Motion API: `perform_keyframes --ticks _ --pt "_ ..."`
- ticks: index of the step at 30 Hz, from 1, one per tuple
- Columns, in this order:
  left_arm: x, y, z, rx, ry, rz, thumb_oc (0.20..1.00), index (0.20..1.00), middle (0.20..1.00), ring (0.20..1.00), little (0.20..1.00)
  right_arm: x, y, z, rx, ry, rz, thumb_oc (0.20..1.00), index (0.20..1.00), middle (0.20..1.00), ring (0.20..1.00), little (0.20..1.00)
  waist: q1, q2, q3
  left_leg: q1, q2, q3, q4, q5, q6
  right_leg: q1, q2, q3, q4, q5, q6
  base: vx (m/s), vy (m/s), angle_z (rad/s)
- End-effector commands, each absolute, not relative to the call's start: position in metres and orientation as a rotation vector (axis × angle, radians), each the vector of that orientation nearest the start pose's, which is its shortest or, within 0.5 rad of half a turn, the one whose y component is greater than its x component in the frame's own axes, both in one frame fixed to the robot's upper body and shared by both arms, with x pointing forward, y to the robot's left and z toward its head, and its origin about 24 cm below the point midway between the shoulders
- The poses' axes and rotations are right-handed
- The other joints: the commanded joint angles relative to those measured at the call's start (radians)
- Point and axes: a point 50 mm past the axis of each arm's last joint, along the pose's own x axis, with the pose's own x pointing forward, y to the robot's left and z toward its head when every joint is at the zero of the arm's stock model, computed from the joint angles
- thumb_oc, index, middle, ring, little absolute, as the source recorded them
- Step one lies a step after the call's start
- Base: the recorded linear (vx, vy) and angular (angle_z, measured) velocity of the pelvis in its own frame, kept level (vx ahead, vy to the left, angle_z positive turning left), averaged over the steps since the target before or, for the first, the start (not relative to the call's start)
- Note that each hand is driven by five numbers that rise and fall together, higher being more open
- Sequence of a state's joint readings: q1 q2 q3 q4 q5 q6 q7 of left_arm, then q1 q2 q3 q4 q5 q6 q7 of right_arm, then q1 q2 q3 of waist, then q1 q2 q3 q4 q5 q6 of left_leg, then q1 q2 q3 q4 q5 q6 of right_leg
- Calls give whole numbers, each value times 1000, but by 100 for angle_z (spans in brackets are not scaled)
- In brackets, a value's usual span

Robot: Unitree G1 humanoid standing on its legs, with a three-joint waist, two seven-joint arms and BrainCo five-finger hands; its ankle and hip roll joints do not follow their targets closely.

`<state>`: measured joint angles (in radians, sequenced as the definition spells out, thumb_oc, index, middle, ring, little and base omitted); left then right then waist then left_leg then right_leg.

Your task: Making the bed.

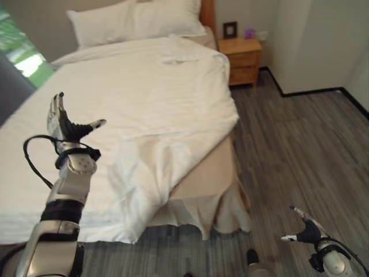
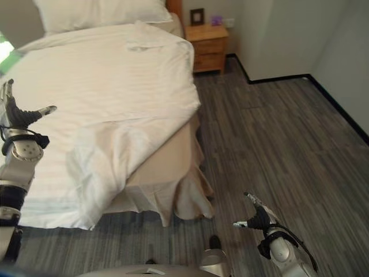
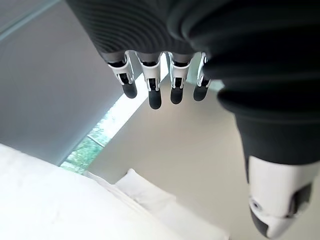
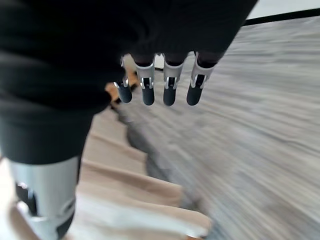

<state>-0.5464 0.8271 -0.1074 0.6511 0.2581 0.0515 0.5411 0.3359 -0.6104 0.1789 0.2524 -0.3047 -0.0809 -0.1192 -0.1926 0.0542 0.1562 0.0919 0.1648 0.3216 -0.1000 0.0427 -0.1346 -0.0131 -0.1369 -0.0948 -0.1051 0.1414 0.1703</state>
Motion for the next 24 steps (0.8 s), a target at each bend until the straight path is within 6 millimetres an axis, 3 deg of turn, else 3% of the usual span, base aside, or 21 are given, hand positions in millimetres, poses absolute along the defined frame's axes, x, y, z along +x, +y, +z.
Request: perform_keyframes --ticks 1,6,9,15,17,21,22,23,24 --pt "321 377 196 1304 -61 876 1000 1000 1000 1000 1000 155 -258 -37 -874 389 163 1000 1000 1000 1000 1000 4 -33 20 4 21 58 13 -26 -28 -42 -66 -45 18 -49 68 -40 3 -25" --pt "326 389 208 1417 37 929 1000 1000 1000 1000 1000 154 -256 -43 -847 395 149 1000 1000 1000 1000 1000 -10 -51 53 -71 29 59 13 -16 -31 -126 -54 -26 18 -33 72 -75 9 -16" --pt "330 393 231 1425 37 983 1000 1000 1000 1000 1000 167 -248 -41 -821 357 142 1000 1000 1000 1000 1000 -14 -61 109 -163 33 43 13 11 -31 -218 -53 -23 18 -11 68 -167 11 -4" --pt "330 400 246 1382 57 1026 1000 1000 1000 1000 1000 188 -232 -36 -760 280 127 1000 1000 1000 1000 1000 -17 -62 160 -317 55 31 13 53 -40 -362 -55 -29 18 12 70 -132 -11 4" --pt "324 408 247 1369 93 1044 1000 1000 1000 1000 1000 195 -226 -31 -735 241 129 1000 1000 1000 1000 1000 -20 -64 173 -376 65 34 13 69 -45 -420 -55 -26 18 20 73 -152 -28 4" --pt "299 439 229 1282 263 1067 1000 1000 1000 1000 1000 202 -219 -18 -669 173 134 1000 1000 1000 1000 1000 -33 -57 169 -477 75 37 13 89 -51 -530 -49 -14 18 40 75 -73 -2 -9" --pt "295 443 226 1265 282 1056 865 865 865 865 865 200 -220 -19 -661 181 132 1000 1000 1000 1000 1000 -34 -53 166 -492 75 39 13 90 -51 -544 -51 -12 18 44 74 -34 13 -10" --pt "295 443 224 1252 272 1035 595 595 595 595 595 199 -221 -21 -654 190 129 1000 1000 1000 1000 1000 -35 -49 164 -499 73 36 13 90 -51 -552 -53 -8 18 46 72 -18 12 -8" --pt "296 442 221 1215 270 1025 391 391 391 391 391 198 -222 -22 -652 199 126 1000 1000 1000 1000 1000 -35 -44 159 -500 70 34 13 89 -51 -552 -54 -7 18 46 72 7 20 -6"
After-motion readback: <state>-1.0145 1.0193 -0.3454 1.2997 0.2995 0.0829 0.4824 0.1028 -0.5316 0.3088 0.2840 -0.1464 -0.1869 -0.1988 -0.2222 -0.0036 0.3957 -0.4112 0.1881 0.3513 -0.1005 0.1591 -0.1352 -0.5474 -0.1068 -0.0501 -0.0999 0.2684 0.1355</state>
